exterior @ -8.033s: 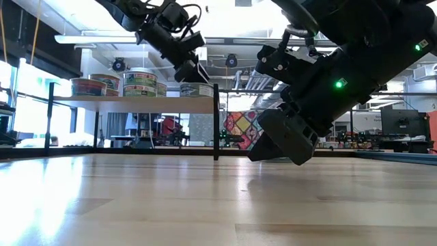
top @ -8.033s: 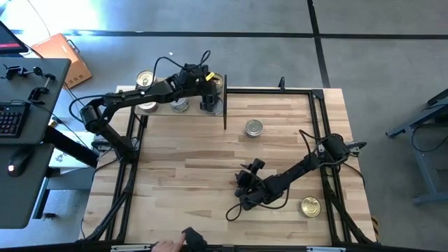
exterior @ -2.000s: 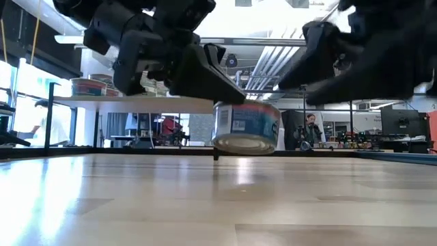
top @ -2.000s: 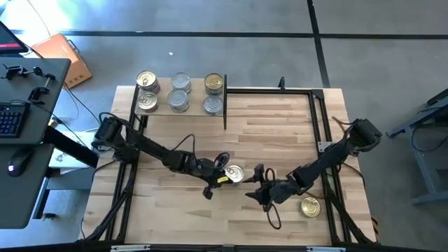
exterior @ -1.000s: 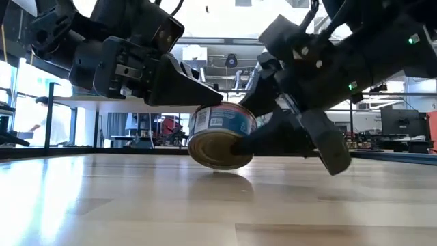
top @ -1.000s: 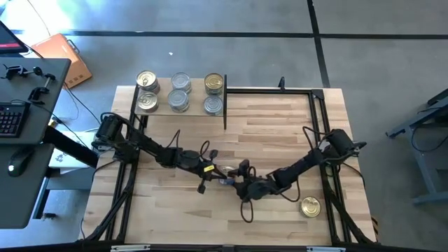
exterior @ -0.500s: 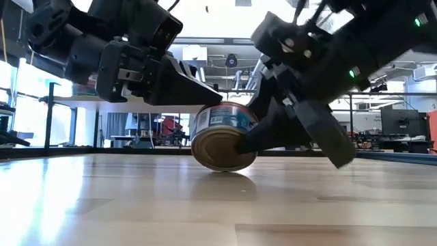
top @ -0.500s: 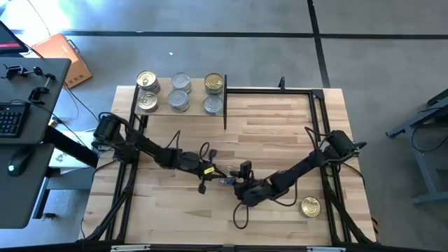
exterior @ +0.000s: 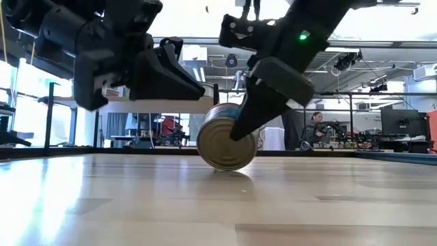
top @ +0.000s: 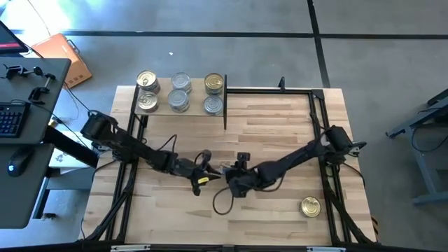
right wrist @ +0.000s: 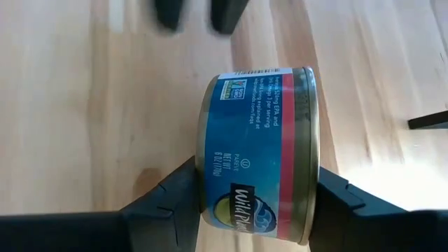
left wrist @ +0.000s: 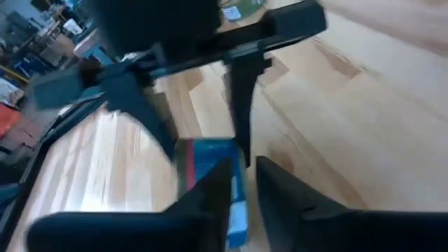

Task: Stack canned seafood by type on shelf
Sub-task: Stack the blue tuna can on top of the other blue tuna can on the shelf

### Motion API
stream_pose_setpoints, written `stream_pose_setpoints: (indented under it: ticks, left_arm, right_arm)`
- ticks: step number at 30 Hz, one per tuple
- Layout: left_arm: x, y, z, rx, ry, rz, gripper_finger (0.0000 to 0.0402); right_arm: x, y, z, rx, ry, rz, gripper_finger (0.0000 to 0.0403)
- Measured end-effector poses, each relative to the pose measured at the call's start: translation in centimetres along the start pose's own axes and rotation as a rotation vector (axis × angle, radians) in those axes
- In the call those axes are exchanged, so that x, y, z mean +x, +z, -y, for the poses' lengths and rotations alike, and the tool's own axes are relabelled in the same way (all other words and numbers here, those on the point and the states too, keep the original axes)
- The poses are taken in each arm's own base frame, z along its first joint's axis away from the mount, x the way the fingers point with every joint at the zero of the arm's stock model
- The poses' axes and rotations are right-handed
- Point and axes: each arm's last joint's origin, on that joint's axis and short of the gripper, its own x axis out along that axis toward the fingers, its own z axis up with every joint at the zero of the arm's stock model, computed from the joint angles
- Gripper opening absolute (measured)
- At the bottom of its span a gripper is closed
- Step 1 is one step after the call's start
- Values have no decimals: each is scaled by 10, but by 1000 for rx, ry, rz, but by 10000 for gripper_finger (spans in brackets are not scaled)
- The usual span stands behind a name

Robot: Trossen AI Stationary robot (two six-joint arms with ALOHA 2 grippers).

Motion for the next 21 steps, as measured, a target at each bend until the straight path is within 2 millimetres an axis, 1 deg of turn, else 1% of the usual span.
stream_pose_setpoints:
  ticks: [4,8,11,13,15,21]
  left_arm:
    - [8,-4,0,21,45,-40,127]
    - [17,-6,-4,14,74,-64,204]
    - [23,-7,-9,3,89,-73,245]
    - [27,-10,-12,2,104,-88,259]
    - [30,-15,-13,-3,133,-122,263]
    - [38,-29,-8,-21,109,-167,257]
  right_arm:
    - [6,3,9,28,2,0,171]
    - [8,5,14,44,16,0,171]
    - [9,7,16,43,40,11,171]
    - [10,7,16,44,47,10,171]
    - [10,7,16,45,52,11,171]
    - [10,7,15,46,66,15,171]
